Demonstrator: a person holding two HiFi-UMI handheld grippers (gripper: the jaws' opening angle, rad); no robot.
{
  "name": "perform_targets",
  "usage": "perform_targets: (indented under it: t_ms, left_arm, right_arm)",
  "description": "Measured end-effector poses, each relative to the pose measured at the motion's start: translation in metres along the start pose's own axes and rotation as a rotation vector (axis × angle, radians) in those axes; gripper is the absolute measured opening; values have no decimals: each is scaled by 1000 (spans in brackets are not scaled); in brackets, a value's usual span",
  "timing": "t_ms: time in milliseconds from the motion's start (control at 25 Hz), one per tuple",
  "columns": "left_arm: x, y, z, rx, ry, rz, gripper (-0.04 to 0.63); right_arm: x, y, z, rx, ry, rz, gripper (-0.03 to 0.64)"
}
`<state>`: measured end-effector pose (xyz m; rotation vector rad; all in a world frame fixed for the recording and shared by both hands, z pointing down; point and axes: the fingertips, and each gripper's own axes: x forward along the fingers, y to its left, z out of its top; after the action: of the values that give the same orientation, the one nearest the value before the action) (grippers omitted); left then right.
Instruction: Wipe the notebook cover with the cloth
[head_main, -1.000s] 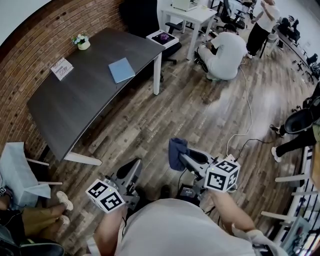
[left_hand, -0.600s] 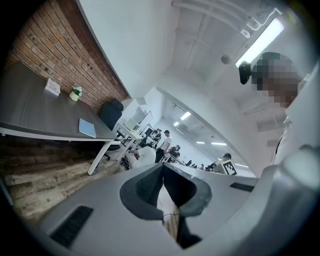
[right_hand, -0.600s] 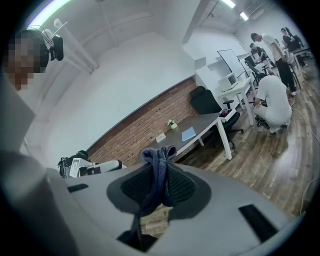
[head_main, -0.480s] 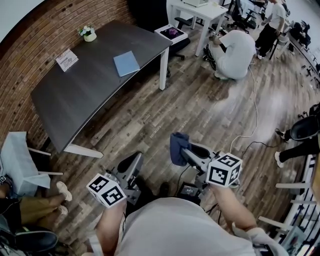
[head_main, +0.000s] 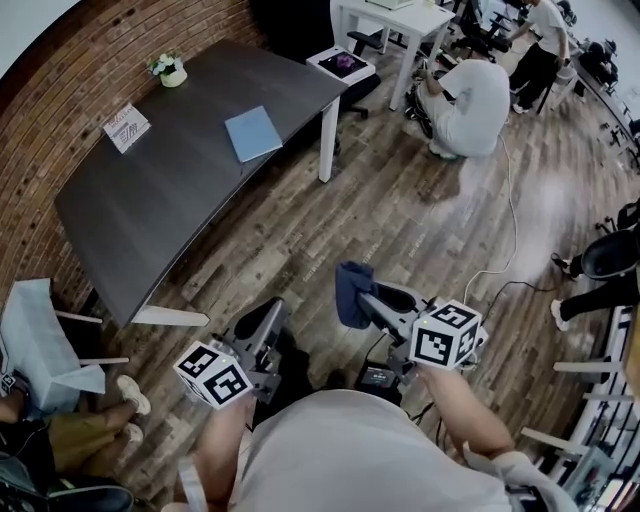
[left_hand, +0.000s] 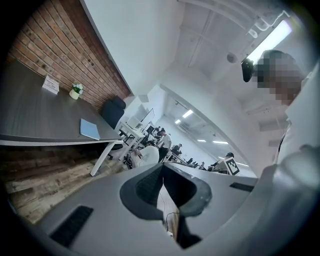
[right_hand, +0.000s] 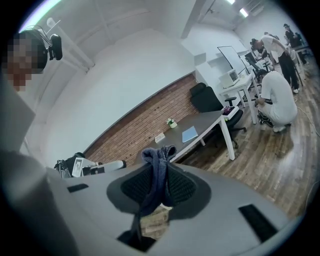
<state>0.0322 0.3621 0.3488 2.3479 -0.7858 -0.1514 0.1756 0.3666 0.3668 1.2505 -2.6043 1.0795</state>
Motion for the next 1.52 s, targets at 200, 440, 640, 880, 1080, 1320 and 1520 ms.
perform_targets:
  t_ms: [200, 440, 640, 880, 1080, 1320, 1520]
  left_arm:
    - [13, 42, 28, -13, 25, -13, 9]
    - [22, 91, 63, -21, 67, -31, 9]
    - [30, 129, 83, -29, 80, -36, 9]
    - [39, 160, 101, -29, 78, -30, 9]
    - [54, 179, 112, -31, 70, -9, 9]
    - [89, 202, 130, -20, 21, 53, 11]
    - [121, 224, 143, -41, -22, 136, 16]
  right_arm:
    - [40, -8, 20, 15, -1, -40, 98]
    - [89, -7, 48, 23, -4, -83, 98]
    - [121, -9, 67, 14, -8, -115, 98]
    - [154, -13, 86, -4, -8, -118, 98]
    - [177, -25, 109, -31, 3, -100, 97]
    - [206, -56, 142, -68, 43, -43, 98]
    - [233, -80, 174, -97, 97, 30, 97]
